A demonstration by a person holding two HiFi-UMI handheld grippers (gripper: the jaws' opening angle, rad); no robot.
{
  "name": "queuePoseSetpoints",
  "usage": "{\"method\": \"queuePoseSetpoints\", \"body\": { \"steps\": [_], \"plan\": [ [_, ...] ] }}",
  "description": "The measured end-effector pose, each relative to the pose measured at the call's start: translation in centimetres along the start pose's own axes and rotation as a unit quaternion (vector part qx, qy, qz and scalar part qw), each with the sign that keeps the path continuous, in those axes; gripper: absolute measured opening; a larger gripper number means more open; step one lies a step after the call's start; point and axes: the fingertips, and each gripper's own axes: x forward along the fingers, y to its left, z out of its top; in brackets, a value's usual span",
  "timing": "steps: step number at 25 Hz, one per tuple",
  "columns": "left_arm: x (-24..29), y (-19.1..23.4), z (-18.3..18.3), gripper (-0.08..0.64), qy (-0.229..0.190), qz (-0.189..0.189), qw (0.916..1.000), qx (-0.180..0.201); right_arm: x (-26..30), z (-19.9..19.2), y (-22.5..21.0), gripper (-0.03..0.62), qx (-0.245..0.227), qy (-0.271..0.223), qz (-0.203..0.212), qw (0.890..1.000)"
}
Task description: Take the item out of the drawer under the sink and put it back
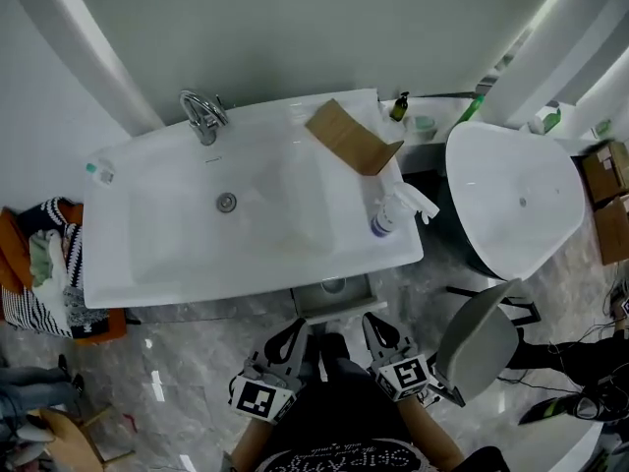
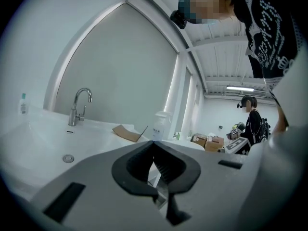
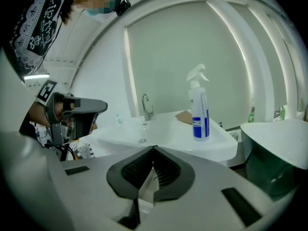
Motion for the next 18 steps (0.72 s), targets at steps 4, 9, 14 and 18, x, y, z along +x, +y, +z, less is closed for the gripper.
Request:
{"method": "queuePoseSetpoints", "body": {
  "steps": [4, 9, 14, 18],
  "plan": [
    [-0.3, -0.1, 0.8, 0.005, -0.008, 0.000, 0.9998, 0.019, -0.4, 3.3, 0.5, 0.018, -0.005, -0.035, 0.001, 0.999],
    [0.8, 0.6, 2.6, 0.004, -0.046, 0.007, 0.9985, 0.028, 0.0, 5.3, 0.6, 0.018, -0.054, -0.047, 0.007, 0.997],
    [0.7, 1.3, 2.5, 0.005, -0.039, 0.009, 0.9988, 0.027, 0.4, 5.8, 0.9, 0.018, -0.087, -0.045, 0.020, 0.995],
    [0.7, 1.5, 2.3, 0.005, -0.035, 0.017, 0.9990, 0.023, 0.6, 5.4, 1.5, 0.018, -0.108, -0.031, 0.035, 0.993]
  ]
}}
